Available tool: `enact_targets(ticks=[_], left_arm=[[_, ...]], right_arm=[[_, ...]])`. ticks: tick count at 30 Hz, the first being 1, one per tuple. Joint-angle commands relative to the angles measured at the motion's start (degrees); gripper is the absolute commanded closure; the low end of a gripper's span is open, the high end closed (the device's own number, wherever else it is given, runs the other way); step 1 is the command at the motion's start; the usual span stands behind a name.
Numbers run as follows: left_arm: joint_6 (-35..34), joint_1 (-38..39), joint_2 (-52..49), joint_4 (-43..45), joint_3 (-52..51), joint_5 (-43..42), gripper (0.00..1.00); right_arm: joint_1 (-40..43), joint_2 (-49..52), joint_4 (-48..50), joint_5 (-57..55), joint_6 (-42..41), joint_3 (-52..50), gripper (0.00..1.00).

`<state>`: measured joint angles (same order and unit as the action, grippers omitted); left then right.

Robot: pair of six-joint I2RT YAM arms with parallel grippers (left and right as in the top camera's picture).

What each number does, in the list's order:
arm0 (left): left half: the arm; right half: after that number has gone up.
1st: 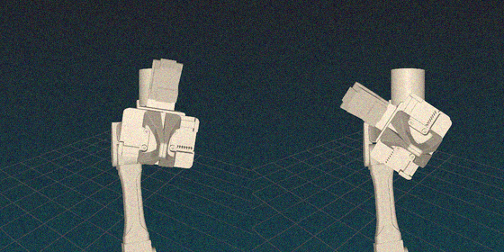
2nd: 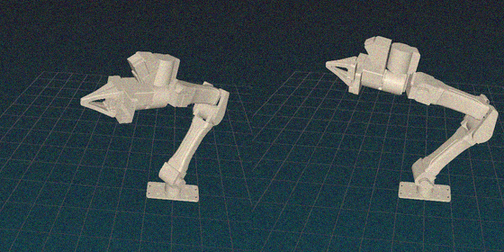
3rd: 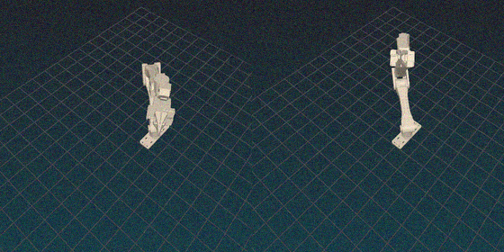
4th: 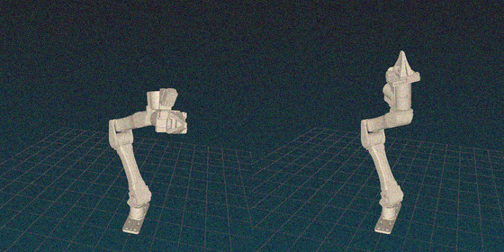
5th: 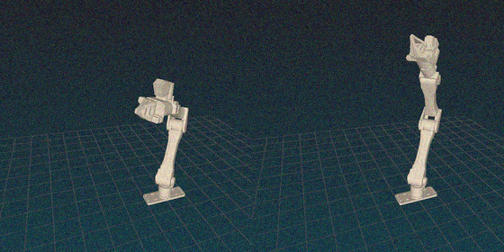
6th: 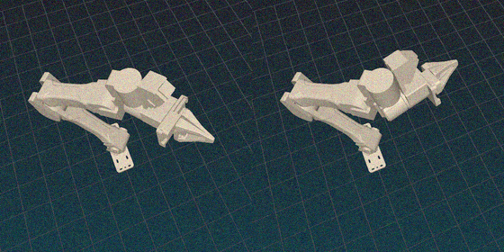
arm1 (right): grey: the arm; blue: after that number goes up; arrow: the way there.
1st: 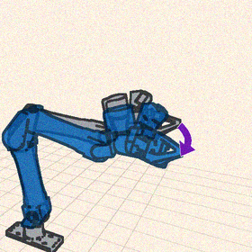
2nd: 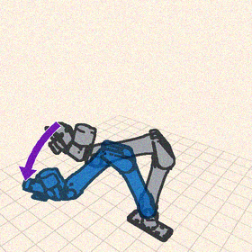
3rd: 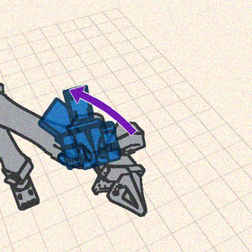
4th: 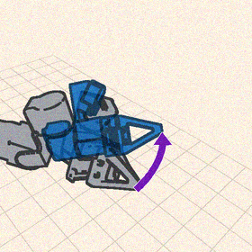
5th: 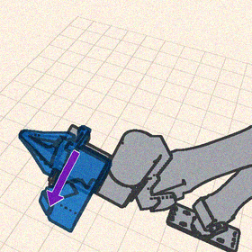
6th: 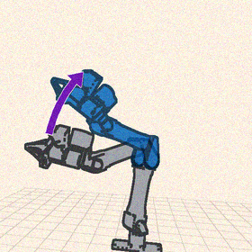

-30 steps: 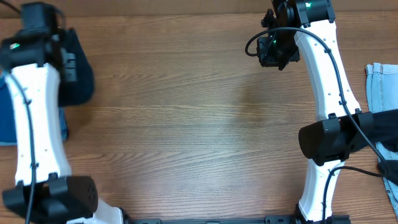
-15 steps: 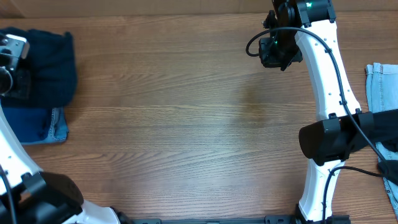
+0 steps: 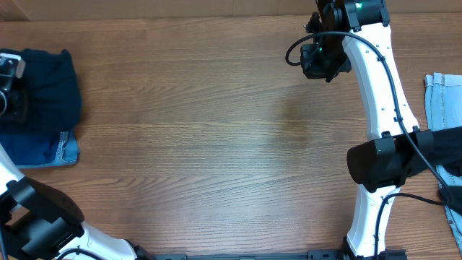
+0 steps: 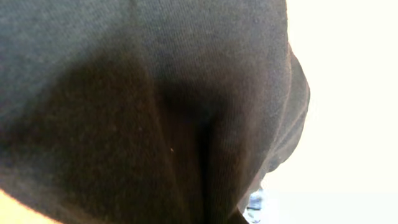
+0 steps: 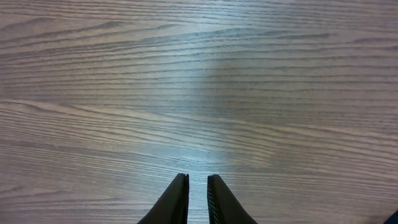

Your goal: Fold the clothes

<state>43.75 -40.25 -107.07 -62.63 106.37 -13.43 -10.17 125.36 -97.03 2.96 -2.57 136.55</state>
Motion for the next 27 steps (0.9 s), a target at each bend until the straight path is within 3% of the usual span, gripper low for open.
enact_targets(ticks=[1, 14, 22, 23, 27], left_arm=[[0.83, -2.43, -1.14, 0.87, -1.03, -1.62, 0.96], [-0.31, -7.21, -4.24, 8.22, -3.06, -1.44, 0.94], [-5.99, -7.76, -11.32, 12.24, -3.06, -1.18, 0.81], [-6.49, -7.91, -11.32, 13.92, -3.06, -1.16, 0.71], [-6.51, -7.96, -11.32, 17.55, -3.06, -0.98, 0.68]], right_arm=[[0.24, -2.25, 0.0, -0.33, -0.9, 1.31, 0.85], [0.24, -2.25, -0.02, -0.31, -0.92, 1.31, 0.84], [0.24, -2.25, -0.02, 1.16, -0.94, 1.31, 0.83], [0.24, -2.25, 0.0, 1.16, -0.94, 1.31, 0.82], [0.24, -2.25, -0.02, 1.16, -0.94, 1.31, 0.81]])
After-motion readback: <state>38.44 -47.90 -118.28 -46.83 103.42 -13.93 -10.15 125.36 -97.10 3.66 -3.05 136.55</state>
